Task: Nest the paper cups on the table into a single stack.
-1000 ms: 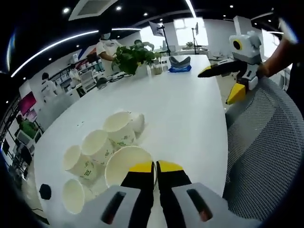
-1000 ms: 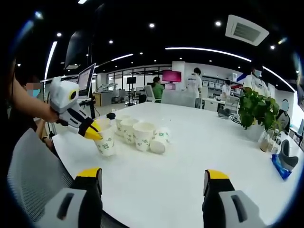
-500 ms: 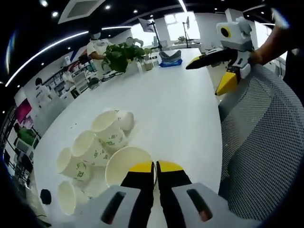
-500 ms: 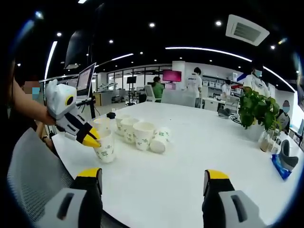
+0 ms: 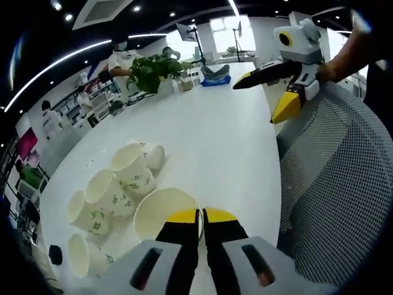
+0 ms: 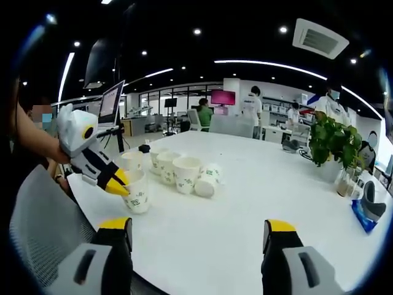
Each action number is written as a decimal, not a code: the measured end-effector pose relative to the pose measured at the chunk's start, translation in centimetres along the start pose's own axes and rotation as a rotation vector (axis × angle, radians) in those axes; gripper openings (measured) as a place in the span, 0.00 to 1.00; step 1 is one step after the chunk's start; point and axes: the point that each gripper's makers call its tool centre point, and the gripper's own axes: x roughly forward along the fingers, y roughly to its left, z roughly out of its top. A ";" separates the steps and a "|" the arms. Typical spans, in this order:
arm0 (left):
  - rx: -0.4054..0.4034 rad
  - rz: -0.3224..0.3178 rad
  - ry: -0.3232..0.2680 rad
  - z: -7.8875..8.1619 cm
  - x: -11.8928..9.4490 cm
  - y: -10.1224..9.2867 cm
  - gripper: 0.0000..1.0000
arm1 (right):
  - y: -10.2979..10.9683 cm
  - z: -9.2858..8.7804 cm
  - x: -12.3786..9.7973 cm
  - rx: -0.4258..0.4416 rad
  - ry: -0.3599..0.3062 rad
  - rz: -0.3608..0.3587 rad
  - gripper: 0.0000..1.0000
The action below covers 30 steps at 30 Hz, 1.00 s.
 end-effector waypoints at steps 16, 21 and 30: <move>-0.071 0.032 -0.112 2.5 -1.3 0.5 0.29 | -0.2 0.0 -0.1 0.004 -0.013 -0.003 0.89; -0.156 0.044 -0.209 4.8 -2.8 2.0 0.34 | -0.1 0.1 -0.1 0.004 -0.013 0.003 0.88; -0.201 0.155 -0.266 5.6 -5.7 7.0 0.47 | -0.1 0.0 0.0 0.006 -0.015 0.007 0.88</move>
